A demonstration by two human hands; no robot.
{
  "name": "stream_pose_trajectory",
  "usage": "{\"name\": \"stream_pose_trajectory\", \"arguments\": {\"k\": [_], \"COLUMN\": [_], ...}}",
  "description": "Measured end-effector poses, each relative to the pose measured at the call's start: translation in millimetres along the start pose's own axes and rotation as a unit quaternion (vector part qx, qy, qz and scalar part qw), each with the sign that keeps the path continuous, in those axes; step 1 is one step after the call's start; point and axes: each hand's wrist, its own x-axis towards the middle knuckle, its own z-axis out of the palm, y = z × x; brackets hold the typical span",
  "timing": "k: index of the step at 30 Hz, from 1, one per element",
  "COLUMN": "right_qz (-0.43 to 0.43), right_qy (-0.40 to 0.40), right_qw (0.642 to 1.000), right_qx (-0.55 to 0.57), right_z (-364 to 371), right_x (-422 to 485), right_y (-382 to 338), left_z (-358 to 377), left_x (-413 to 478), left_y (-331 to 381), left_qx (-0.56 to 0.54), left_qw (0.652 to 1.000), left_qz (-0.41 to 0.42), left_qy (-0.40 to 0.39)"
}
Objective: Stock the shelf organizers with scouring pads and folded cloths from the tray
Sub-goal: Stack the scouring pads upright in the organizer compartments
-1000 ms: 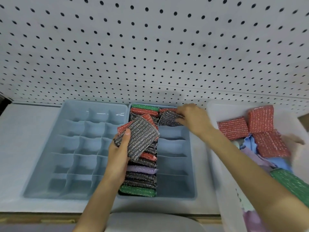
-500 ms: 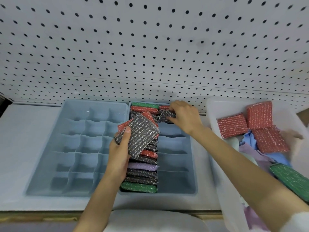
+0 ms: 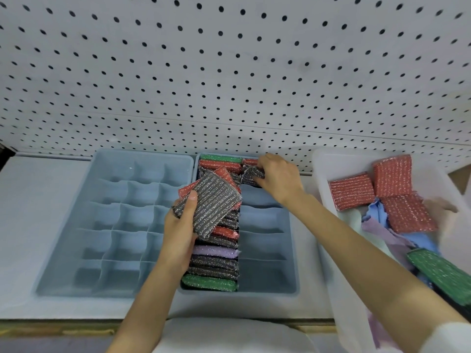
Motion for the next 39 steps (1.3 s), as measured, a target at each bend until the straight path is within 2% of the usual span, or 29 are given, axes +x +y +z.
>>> {"name": "stream_pose_trajectory", "arguments": {"k": [6,9,11,13,19,25,32,39], "right_qz": [0.006,0.031,0.037,0.023,-0.043,-0.043,-0.052,-0.102], "right_qy": [-0.034,-0.044,0.01,0.081,0.12,0.057,0.071,0.087], "right_qw": [0.999,0.996,0.991,0.986,0.989,0.997,0.993,0.99], "right_qx": [0.001,0.066,0.13,0.145,0.076,0.042,0.08,0.032], "right_z": [6,-1,-7,-8,9,12,11,10], "right_x": [5,4,-4,-13,-21,-14,-17,-15], "right_y": [-9,1,12,19,21,22,25,24], "left_z": [-1,-2,-2,-1,-2,-1,1,2], "left_x": [0,1,1,2,2,0,-2,-3], "left_y": [-1,0,0,-1,-1,-1,0,2], "left_qx": [0.002,-0.001,-0.001,0.004,-0.001,0.001,-0.006,-0.009], "left_qw": [1.0,1.0,1.0,1.0,1.0,1.0,1.0,1.0], "left_qz": [-0.003,-0.005,-0.004,-0.001,0.002,0.009,0.009,0.008], "left_qy": [0.005,0.003,0.002,0.003,-0.001,0.002,0.001,0.004]}}
